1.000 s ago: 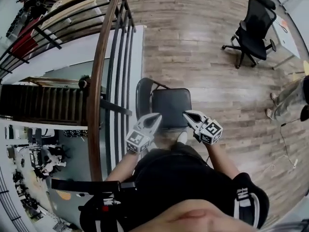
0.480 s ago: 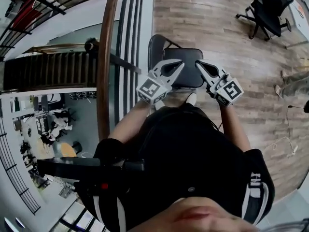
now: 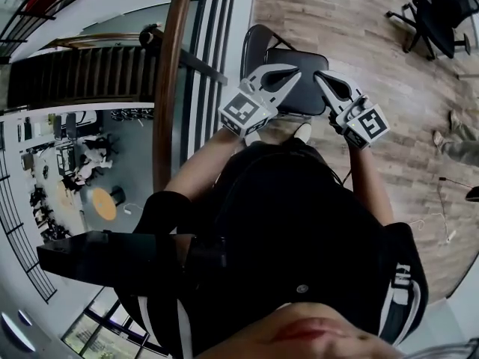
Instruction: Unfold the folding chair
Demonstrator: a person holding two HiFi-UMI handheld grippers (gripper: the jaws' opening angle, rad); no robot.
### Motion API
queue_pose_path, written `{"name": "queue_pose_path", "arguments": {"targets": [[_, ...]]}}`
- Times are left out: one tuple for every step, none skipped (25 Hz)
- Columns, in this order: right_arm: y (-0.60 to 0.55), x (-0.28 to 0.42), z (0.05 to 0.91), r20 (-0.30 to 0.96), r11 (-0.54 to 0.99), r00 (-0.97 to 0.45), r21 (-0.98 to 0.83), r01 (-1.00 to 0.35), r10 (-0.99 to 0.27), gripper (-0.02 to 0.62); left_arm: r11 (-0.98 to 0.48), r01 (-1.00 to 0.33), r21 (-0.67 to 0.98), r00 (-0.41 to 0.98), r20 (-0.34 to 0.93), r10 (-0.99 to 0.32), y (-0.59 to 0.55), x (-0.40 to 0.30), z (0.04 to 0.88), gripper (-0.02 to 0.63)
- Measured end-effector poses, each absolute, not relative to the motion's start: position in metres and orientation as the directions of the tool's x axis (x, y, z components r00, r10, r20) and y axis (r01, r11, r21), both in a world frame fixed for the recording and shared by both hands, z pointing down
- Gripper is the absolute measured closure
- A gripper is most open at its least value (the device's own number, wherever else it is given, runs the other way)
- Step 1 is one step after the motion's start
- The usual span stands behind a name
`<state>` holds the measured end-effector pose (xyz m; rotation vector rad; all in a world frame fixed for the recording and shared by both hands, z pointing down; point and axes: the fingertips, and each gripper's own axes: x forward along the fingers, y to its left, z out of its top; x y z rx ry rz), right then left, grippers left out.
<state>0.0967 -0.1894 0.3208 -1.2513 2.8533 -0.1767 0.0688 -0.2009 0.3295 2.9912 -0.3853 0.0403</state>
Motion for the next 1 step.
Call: {"name": "queue_pose_path", "arguments": {"targets": [[-0.1897,0.0949,0.3204,0.025,0.674,-0.68,-0.113,-0.73,-0.732,0.588,-0.96,-0.255,0.119,0.967,0.043,-0.252,-0.2005,0.0677,0.3283,0.603]]}}
